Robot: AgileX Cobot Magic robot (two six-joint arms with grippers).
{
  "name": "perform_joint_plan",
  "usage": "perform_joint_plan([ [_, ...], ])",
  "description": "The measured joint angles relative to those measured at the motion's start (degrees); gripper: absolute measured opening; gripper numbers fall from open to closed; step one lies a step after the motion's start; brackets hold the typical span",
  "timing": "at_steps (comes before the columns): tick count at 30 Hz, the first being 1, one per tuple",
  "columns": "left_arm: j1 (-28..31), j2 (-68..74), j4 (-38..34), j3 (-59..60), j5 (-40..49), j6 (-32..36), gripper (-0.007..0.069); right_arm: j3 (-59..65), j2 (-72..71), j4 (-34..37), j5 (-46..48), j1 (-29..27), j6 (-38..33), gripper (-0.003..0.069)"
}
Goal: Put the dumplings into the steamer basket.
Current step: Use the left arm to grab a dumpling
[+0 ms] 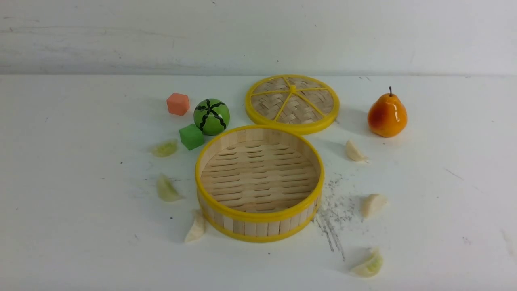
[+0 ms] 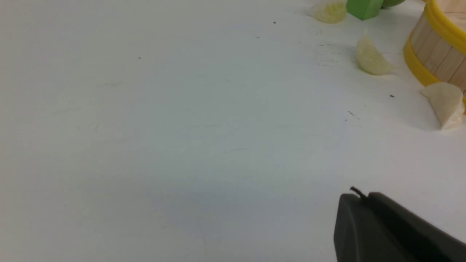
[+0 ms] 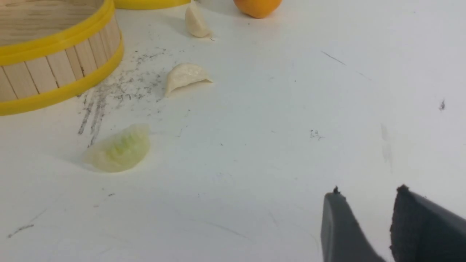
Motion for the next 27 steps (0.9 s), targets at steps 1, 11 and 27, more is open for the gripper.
perform_joint_plan([
  [1, -0.6, 0.0, 0.0, 0.0, 0.0, 0.0, 0.0019, 0.0, 0.0, 0.0, 0.0, 0.0, 0.0, 0.0221],
  [11, -1.6, 0.0, 0.0, 0.0, -13.0, 0.0, 0.003, 0.5, 0.0, -0.9, -7.3, 0.0, 0.0, 0.0237],
  [27, -1.6, 0.0, 0.5, 0.0, -36.2, -3.0, 0.0043, 0.5, 0.0, -0.7, -68.5, 0.0, 13.1, 0.0239],
])
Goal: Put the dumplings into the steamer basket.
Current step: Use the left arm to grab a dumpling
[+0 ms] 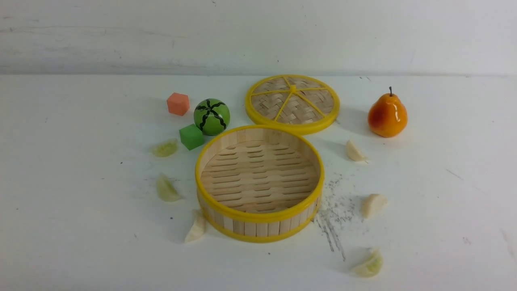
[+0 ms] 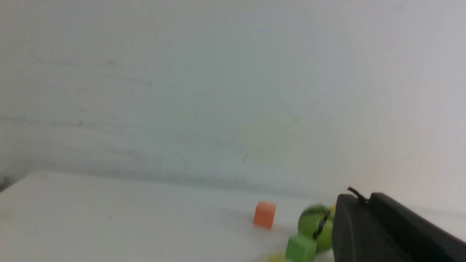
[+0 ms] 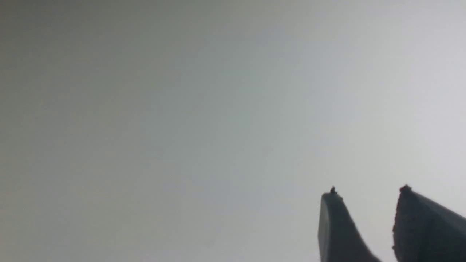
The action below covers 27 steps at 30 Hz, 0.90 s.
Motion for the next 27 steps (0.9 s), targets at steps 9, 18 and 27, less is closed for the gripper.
perform_joint_plan([
  [9, 0.0, 0.0, 0.0, 0.0, -21.8, -12.0, 0.0052, -0.1, 0.0, 1.6, -6.9, 0.0, 7.2, 0.0239],
  [18, 0.0, 0.0, 1.9, -4.7, -40.1, -30.6, 0.0059, -9.7, 0.0, 3.1, 5.3, 0.0, 9.6, 0.0239],
  [27, 0.0, 10.9, 8.9, -26.8, -9.1, -29.7, 0.0071, -24.7, 6.4, 10.4, 23.3, 0.0, -10.3, 0.0128],
])
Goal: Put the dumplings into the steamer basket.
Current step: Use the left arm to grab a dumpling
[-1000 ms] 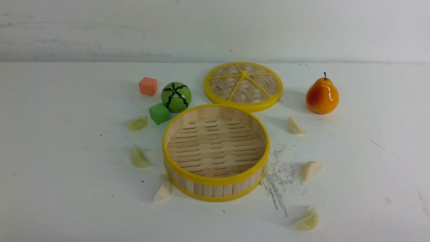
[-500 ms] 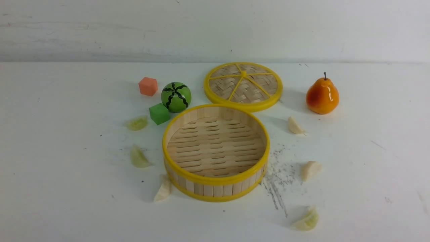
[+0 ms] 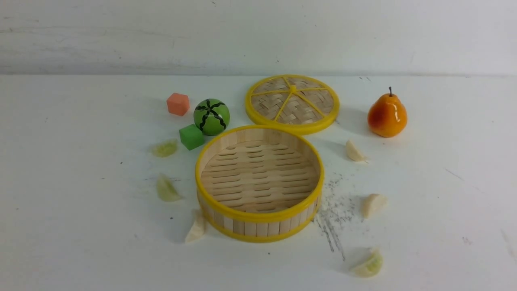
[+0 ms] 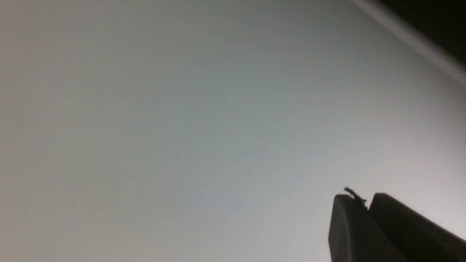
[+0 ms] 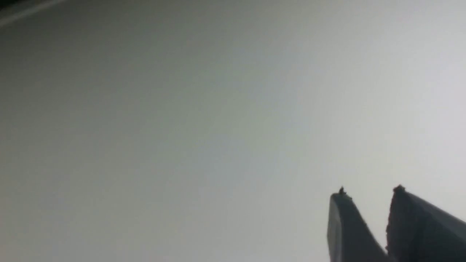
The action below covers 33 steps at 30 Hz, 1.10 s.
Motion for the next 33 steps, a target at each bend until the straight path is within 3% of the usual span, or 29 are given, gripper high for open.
perform_joint_plan([
  [3, 0.0, 9.4, 2.2, -4.1, 8.4, 0.7, 0.0072, -1.8, 6.3, 0.5, 3.1, 0.0, -13.9, 0.0006],
  [6, 0.0, 15.1, 2.2, -4.6, 12.1, -1.2, 0.0074, -2.0, 12.5, 1.0, 9.6, 0.0, -23.5, -0.0021],
  [8, 0.0, 18.1, 2.2, -4.6, 13.7, -1.6, 0.0076, -2.0, 15.8, 1.5, 17.2, 0.0, -25.5, -0.002],
  [13, 0.0, 26.6, 3.3, -6.2, 20.1, -1.6, 0.008, -2.0, 22.1, 1.6, 38.4, 0.0, -26.0, -0.0017],
  [16, 0.0, 31.3, 4.7, -11.5, 30.7, -1.4, 0.0081, -2.0, 24.9, 0.4, 49.5, 0.0, -25.3, -0.0015],
  [23, 0.0, 39.9, 2.7, -25.9, 51.6, 3.6, 0.0083, -2.0, 30.8, -7.3, 59.4, 0.0, -17.5, -0.0013],
  [24, 0.0, 41.6, 1.0, -29.1, 54.7, 5.3, 0.0083, -2.0, 32.3, -8.7, 59.6, 0.0, -14.9, -0.0012],
  [25, 0.0, 45.9, -5.3, -33.6, 60.4, 11.0, 0.0083, -2.0, 35.0, -9.8, 58.0, 0.0, -10.0, -0.0012],
  [26, 0.0, 45.9, -5.3, -34.0, 61.0, 11.0, 0.0083, -2.0, 35.0, -9.8, 57.6, 0.0, -9.5, -0.0012],
  [28, 0.0, 52.3, -20.2, -37.9, 66.5, 23.3, 0.0085, -2.0, 38.2, -8.4, 52.9, 0.0, -4.4, -0.0012],
  [29, 0.0, 52.3, -20.2, -38.0, 66.8, 23.3, 0.0085, -2.0, 38.2, -8.2, 52.6, 0.0, -4.2, -0.0012],
  [31, 0.0, 57.7, -35.8, -39.0, 70.0, 36.1, 0.0087, -2.8, 40.0, -5.2, 53.0, 0.0, -4.5, -0.0012],
  [33, 0.0, 59.7, -41.3, -39.0, 71.0, 40.7, 0.0088, -3.5, 40.4, -4.0, 54.3, 0.0, -5.9, -0.0012],
])
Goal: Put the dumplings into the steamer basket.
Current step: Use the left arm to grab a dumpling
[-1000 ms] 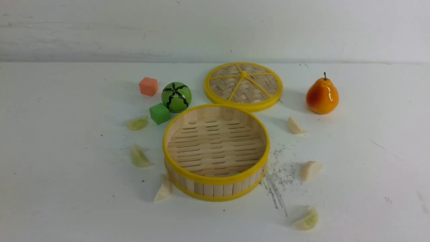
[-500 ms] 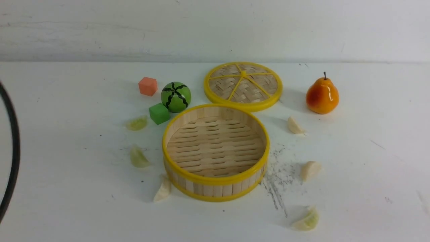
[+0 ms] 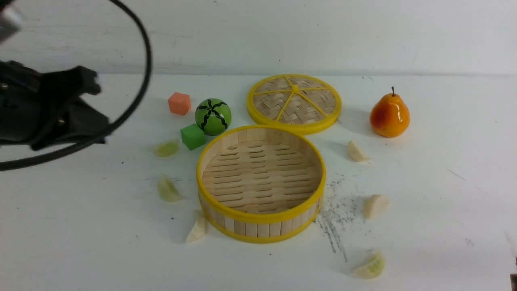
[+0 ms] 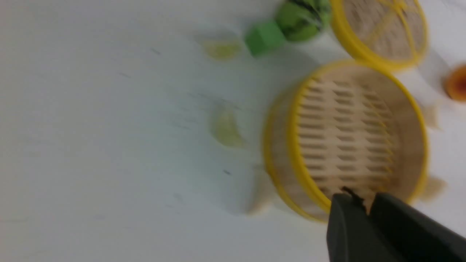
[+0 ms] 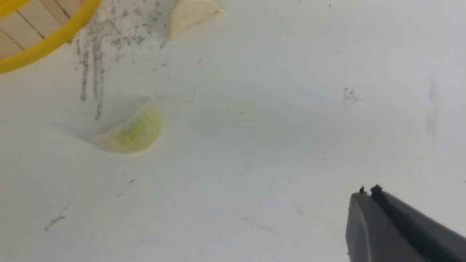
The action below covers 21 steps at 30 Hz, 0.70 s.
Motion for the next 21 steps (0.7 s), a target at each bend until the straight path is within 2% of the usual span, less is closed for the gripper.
perform_joint_plan([
  [1, -0.1, 1.9, -4.9, -0.1, 1.2, 4.2, 0.0089, -0.8, 0.1, 1.3, 0.7, 0.0, -1.0, -0.0012],
  [2, -0.7, 5.7, -11.6, -0.1, 3.0, 10.2, 0.009, -2.0, 0.3, 3.9, 3.0, 0.0, -4.9, -0.0012],
  [3, -0.8, 5.7, -11.6, -0.1, 3.1, 10.2, 0.009, -2.0, 0.3, 3.9, 3.0, 0.0, -4.9, -0.0012],
  [5, -3.4, 9.7, -14.0, -0.2, 3.1, 12.9, 0.009, -2.7, 0.5, 7.3, 4.9, 0.0, -9.7, -0.0009],
  [7, -6.5, 12.7, -13.1, -0.3, 2.5, 13.3, 0.009, -2.7, 1.2, 8.7, 5.3, 0.0, -11.6, -0.0008],
  [10, -12.2, 16.7, -7.6, -2.2, 2.4, 11.8, 0.0092, -2.7, 2.9, 9.6, 5.1, 0.0, -12.6, -0.0006],
  [13, -17.2, 21.6, 3.4, -5.9, 2.8, 4.2, 0.0098, -2.7, 4.8, 10.0, 4.9, 0.0, -12.8, -0.0004],
  [15, -20.9, 25.7, 13.9, -9.7, 4.5, -3.8, 0.0122, -2.7, 6.1, 11.3, 4.7, 0.0, -12.8, -0.0004],
  [17, -23.1, 28.7, 22.1, -12.0, 5.7, -8.0, 0.0153, -2.7, 6.5, 13.0, 4.6, 0.0, -12.9, -0.0003],
  [19, -23.6, 29.5, 24.8, -12.4, 5.8, -9.0, 0.0168, -2.7, 6.6, 13.4, 4.4, 0.0, -12.9, -0.0002],
  [21, -24.7, 32.1, 30.5, -13.3, 5.5, -11.9, 0.0205, -2.7, 6.6, 14.5, 4.3, 0.0, -13.0, -0.0001],
])
